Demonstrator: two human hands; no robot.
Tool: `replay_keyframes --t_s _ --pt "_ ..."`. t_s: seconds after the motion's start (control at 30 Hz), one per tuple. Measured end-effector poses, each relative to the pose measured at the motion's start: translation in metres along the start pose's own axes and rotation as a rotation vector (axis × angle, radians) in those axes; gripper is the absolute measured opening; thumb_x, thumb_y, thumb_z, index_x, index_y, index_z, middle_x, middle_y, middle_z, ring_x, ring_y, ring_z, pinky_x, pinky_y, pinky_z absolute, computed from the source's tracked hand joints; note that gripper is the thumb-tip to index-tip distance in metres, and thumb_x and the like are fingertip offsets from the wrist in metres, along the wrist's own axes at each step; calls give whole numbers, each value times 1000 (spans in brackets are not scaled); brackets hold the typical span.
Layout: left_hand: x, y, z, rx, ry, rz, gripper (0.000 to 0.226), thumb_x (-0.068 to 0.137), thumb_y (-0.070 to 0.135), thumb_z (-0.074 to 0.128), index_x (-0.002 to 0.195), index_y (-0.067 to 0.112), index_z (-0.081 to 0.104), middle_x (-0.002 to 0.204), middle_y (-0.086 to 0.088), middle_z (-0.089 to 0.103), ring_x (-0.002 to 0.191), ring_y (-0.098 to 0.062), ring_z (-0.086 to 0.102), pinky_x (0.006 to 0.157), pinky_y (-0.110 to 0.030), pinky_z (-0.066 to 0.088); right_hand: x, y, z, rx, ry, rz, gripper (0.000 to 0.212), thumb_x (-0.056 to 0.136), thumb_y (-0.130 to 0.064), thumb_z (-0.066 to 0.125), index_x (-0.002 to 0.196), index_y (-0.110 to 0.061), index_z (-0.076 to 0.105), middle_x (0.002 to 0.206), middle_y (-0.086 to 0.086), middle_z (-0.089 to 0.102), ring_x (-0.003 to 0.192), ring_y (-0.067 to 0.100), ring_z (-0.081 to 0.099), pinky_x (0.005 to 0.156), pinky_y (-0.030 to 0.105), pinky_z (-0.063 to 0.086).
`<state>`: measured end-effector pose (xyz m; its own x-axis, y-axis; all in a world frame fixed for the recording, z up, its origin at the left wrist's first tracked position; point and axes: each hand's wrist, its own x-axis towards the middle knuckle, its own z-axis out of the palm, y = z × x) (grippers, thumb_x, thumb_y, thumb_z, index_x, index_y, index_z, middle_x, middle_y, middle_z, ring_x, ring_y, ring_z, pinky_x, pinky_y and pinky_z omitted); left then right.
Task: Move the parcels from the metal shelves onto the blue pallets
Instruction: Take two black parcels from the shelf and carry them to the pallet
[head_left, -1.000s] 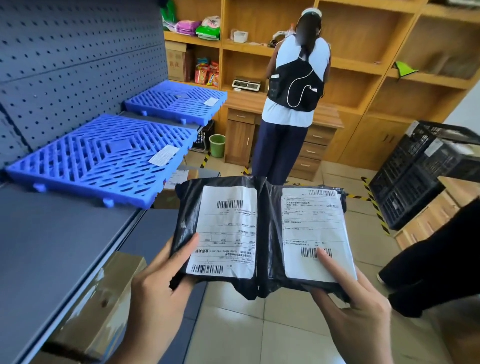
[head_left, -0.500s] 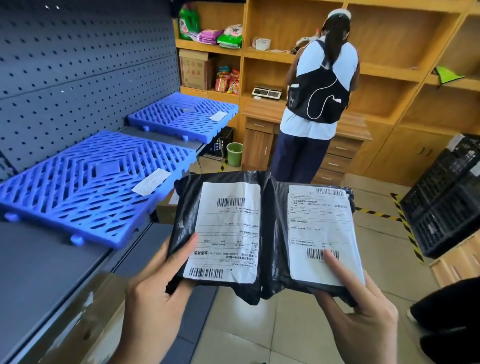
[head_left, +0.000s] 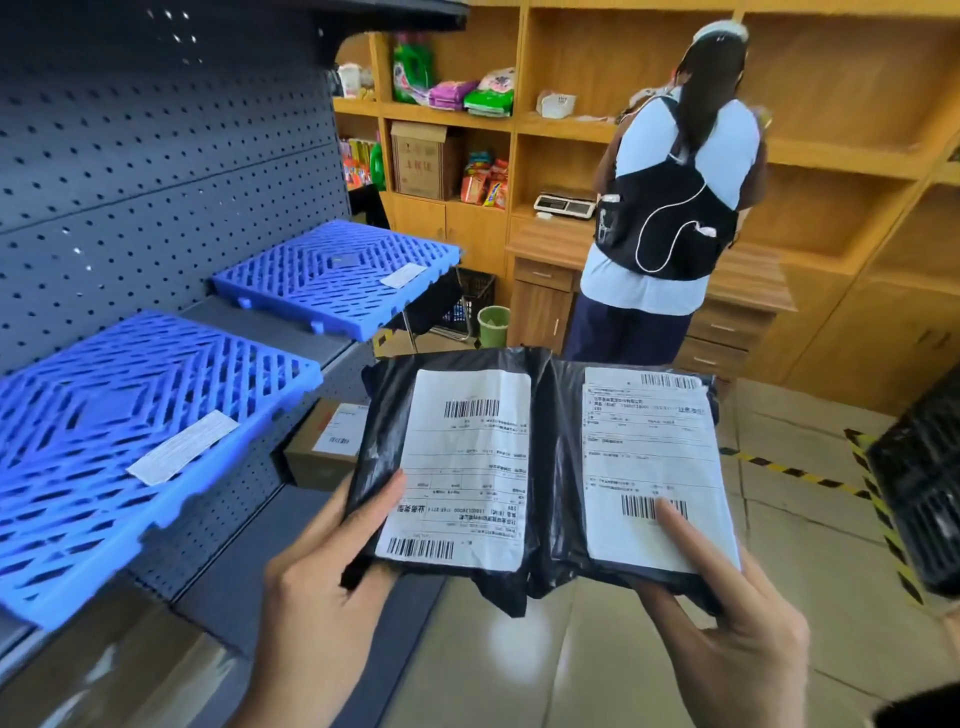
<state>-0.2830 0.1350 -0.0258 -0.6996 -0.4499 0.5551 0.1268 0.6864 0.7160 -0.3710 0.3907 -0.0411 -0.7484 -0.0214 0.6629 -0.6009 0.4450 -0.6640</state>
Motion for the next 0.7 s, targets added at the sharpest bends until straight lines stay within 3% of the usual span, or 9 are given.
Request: replay_keyframes --t_s 0.1,0.2,0.37,0.7 --pt "13 9 24 -33 -17 -25 71 64 -21 81 125 14 70 143 14 59 124 7 58 107 -8 36 18 24 -2 8 1 8 49 71 -25 82 118 -27 71 109 -19 65 72 21 64 76 4 49" --pt "21 18 46 -45 -12 -30 74 64 -22 80 126 15 68 145 19 54 123 6 58 107 -9 37 34 41 -5 48 -16 1 52 67 -17 82 117 -26 72 112 -15 66 83 7 65 81 1 48" --pt "36 29 71 -44 -1 -5 72 65 -20 81 126 15 67 146 23 50 124 4 58 108 -11 37 61 63 -4 67 -30 -27 45 75 -29 80 119 -24 70 111 -14 65 83 3 63 77 1 46" --pt "72 17 90 -11 55 -47 76 61 -25 81 124 15 68 143 31 51 123 11 56 107 -8 36 102 86 29 111 -56 -66 48 71 -22 81 117 -19 72 115 -10 67 87 5 64 80 1 48"
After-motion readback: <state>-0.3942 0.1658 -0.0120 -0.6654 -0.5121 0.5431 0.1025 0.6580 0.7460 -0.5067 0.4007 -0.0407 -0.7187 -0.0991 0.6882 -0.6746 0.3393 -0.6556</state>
